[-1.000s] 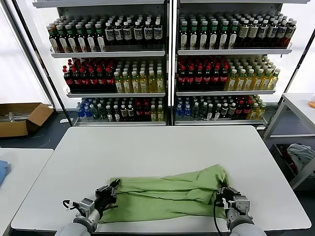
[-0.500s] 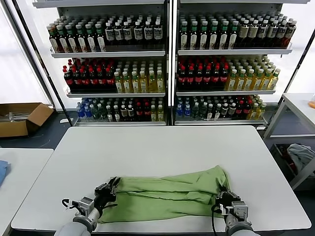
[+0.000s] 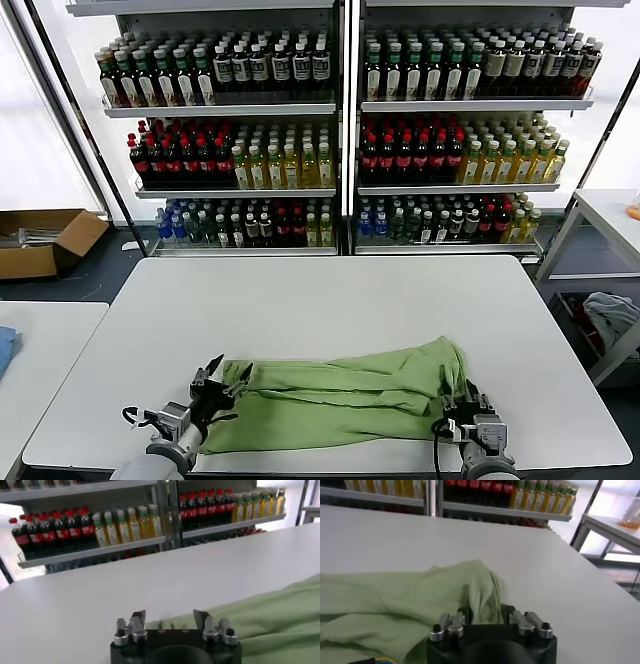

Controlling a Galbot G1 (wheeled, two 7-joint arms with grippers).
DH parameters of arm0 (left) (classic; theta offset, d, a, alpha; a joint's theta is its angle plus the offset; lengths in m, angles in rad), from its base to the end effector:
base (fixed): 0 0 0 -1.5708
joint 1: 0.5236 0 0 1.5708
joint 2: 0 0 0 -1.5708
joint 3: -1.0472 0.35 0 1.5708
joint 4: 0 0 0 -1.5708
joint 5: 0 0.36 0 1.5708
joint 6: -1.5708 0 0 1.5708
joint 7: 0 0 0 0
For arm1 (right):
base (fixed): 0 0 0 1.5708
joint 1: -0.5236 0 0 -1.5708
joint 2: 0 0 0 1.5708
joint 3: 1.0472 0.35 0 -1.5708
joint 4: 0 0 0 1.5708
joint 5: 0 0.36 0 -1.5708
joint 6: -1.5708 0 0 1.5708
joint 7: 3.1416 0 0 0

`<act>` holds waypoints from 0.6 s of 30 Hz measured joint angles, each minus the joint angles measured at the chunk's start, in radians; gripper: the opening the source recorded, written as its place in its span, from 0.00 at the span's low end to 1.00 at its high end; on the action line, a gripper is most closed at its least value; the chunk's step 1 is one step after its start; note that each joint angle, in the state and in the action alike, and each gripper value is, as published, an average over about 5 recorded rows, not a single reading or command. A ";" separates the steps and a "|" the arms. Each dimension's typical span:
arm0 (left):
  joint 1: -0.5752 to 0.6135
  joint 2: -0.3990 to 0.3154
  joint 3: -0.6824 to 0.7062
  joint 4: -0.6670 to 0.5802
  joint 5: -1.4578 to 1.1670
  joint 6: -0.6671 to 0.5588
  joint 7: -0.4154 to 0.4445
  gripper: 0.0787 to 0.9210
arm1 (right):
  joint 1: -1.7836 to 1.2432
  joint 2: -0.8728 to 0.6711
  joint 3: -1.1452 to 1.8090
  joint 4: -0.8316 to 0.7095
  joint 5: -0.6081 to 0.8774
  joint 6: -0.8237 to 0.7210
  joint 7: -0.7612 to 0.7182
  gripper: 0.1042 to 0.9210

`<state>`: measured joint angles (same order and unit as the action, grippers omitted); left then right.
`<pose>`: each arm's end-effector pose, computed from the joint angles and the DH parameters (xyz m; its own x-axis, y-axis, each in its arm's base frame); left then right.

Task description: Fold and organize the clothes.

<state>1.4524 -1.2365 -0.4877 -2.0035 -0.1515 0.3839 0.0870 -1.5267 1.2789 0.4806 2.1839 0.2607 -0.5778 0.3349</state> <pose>0.2245 0.0542 -0.3051 -0.9035 0.1889 0.3848 0.2466 0.9633 0.1063 0.1962 -0.0290 -0.2603 -0.8873 0.1424 0.4387 0.0944 0.9871 -0.1296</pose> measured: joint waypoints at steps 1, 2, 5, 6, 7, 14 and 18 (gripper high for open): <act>0.003 -0.002 -0.002 -0.008 0.001 0.004 -0.004 0.79 | 0.002 -0.001 0.007 0.014 0.007 0.000 0.001 0.66; 0.005 -0.004 -0.005 -0.017 0.002 0.008 -0.008 0.82 | 0.004 -0.002 0.013 0.028 0.015 0.000 0.002 0.69; 0.014 -0.013 -0.012 -0.040 0.003 0.016 -0.020 0.87 | 0.014 -0.006 0.029 0.061 0.034 0.000 0.005 0.79; 0.017 -0.017 -0.014 -0.047 0.003 0.019 -0.023 0.88 | 0.017 -0.007 0.032 0.068 0.039 0.000 0.005 0.82; 0.020 -0.021 -0.016 -0.052 0.003 0.022 -0.027 0.88 | 0.020 -0.008 0.034 0.075 0.044 0.000 0.006 0.85; 0.041 -0.060 -0.019 -0.063 -0.022 0.043 -0.053 0.88 | 0.033 -0.011 0.037 0.104 0.067 0.002 0.007 0.88; 0.049 -0.085 -0.018 -0.059 -0.040 0.055 -0.065 0.88 | 0.041 -0.017 0.039 0.112 0.078 0.002 0.007 0.88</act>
<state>1.5011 -1.3212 -0.5053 -2.0620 -0.1911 0.4393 0.0221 -1.4853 1.2622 0.5196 2.2957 0.3382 -0.5761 0.3422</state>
